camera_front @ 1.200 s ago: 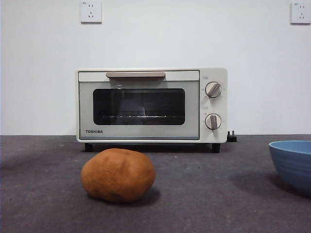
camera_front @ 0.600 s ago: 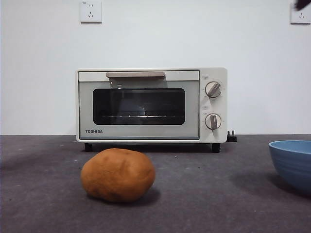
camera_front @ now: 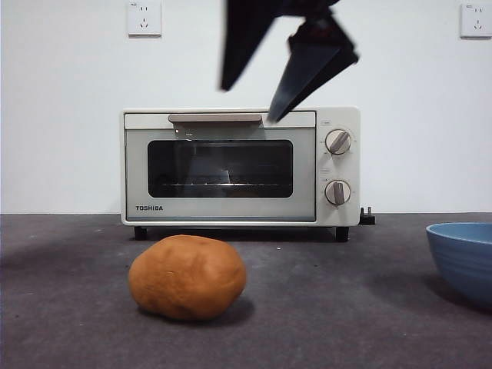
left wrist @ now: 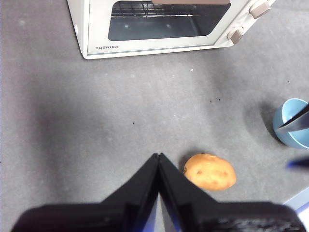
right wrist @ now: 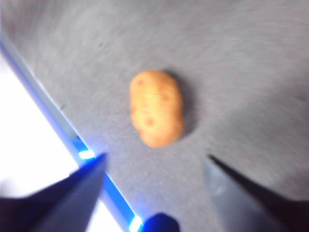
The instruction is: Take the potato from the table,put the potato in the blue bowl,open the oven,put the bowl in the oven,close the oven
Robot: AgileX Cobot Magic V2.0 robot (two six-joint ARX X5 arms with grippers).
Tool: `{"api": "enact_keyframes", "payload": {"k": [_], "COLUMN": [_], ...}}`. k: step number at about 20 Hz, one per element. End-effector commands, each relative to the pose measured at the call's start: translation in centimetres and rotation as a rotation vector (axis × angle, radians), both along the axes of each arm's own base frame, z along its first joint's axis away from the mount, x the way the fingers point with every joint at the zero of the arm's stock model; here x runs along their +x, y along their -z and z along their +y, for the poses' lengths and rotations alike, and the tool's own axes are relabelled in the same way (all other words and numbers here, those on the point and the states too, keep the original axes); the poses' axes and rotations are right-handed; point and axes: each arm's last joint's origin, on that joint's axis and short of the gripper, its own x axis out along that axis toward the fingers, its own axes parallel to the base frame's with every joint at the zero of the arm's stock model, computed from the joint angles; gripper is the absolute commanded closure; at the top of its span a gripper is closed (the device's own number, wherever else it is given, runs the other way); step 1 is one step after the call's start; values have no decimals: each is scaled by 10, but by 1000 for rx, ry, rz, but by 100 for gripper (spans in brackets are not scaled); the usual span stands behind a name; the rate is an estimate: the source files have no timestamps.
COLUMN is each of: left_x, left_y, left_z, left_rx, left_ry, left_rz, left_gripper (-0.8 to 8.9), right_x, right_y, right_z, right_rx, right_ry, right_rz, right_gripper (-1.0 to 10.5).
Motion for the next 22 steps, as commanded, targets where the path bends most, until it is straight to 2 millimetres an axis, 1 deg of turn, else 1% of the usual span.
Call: {"api": "enact_keyframes", "payload": {"k": [1, 2, 4, 6, 8, 11, 13, 18, 19, 20, 21, 22], "left_x": [1, 1, 2, 3, 4, 4, 4, 4, 4, 4, 5, 5], "left_y": [-1, 0, 0, 1, 1, 2, 1, 1, 1, 1, 1, 2], "left_z": [0, 0, 0, 0, 0, 0, 0, 0, 0, 0, 0, 0], "left_rx": [11, 12, 11, 11, 11, 11, 11, 11, 12, 12, 12, 12], "left_ry": [14, 14, 14, 14, 14, 14, 14, 14, 14, 14, 14, 14], "left_rz": [-11, -8, -4, 0, 4, 7, 7, 7, 6, 6, 5, 5], "left_gripper": [819, 819, 819, 819, 819, 819, 819, 819, 819, 819, 819, 819], "right_x": [-4, -5, -5, -2, 1, 8, 10, 14, 14, 14, 14, 15], "right_y": [10, 14, 25, 39, 59, 87, 101, 124, 125, 125, 125, 125], "right_z": [17, 23, 36, 47, 56, 64, 70, 77, 77, 77, 77, 77], "right_rx": [-40, -55, -74, -90, -136, -199, -212, -235, -238, -237, -236, -235], "right_ry": [-59, -68, -84, -95, -110, -162, -192, -213, -213, -212, -212, -211], "right_rz": [-34, -54, -86, -79, -49, -17, -16, 20, 22, 21, 19, 19], "right_gripper": [304, 279, 275, 275, 275, 276, 276, 288, 333, 426, 575, 677]}}
